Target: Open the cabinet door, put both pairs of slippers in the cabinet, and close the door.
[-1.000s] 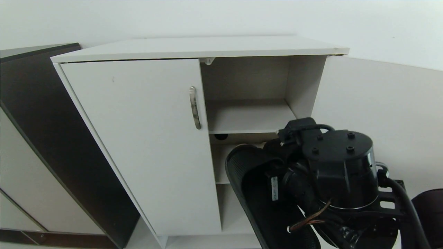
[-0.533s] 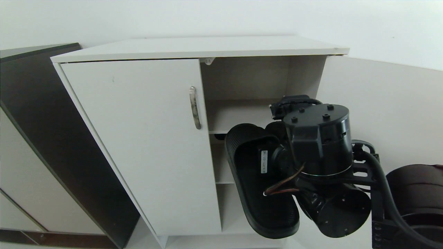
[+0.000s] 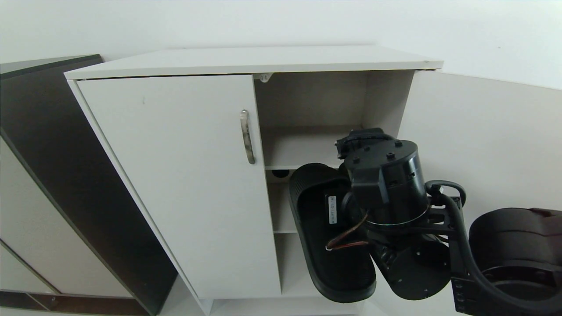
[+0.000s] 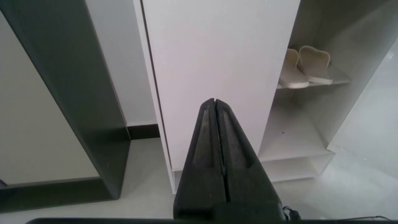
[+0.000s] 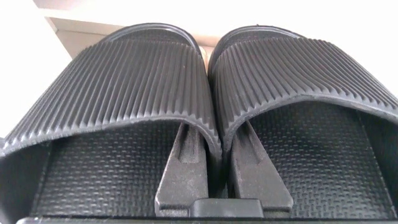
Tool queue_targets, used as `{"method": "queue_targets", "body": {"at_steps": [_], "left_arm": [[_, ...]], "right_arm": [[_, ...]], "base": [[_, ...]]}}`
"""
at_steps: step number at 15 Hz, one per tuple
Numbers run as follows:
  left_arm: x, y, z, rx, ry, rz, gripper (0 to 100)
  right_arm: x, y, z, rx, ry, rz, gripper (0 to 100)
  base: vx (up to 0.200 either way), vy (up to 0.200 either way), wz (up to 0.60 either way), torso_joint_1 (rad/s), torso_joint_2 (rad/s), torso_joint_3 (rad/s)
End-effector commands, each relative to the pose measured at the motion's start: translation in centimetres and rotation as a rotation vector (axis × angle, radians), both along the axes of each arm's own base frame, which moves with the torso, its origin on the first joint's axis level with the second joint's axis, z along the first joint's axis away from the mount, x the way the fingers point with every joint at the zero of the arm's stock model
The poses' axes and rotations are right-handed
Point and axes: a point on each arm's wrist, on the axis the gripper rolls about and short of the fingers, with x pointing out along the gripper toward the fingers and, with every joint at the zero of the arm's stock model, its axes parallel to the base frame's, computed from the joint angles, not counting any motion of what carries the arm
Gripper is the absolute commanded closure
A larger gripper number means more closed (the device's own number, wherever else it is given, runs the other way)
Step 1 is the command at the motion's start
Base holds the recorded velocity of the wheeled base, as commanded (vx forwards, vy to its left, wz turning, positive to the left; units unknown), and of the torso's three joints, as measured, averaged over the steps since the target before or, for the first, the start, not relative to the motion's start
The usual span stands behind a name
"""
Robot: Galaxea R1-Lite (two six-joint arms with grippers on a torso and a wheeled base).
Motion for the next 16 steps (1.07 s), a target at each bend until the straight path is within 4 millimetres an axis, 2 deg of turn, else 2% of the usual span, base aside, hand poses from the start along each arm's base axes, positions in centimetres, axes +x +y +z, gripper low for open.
{"method": "queue_targets", "body": {"at_steps": [1,4,13,16], "left_arm": [[0.0,0.0,0.0,0.0,0.0,0.0,100],[0.0,0.0,0.0,0.0,0.0,0.0,100],[0.0,0.0,0.0,0.0,0.0,0.0,100],[0.0,0.0,0.0,0.0,0.0,0.0,100]], "right_arm": [[0.04,0.08,0.01,0.002,-0.001,0.001,100],[0.04,0.08,0.01,0.002,-0.001,0.001,100],[0.53,0.59,-0.14,0.029,-0.014,0.001,100],[0.9,1.0,0.23,0.046,-0.023,0.007,100]], "base": [[0.0,0.0,0.0,0.0,0.0,0.0],[0.0,0.0,0.0,0.0,0.0,0.0],[0.2,0.0,0.0,0.001,0.0,0.003],[0.0,0.0,0.0,0.0,0.0,0.0]]}}
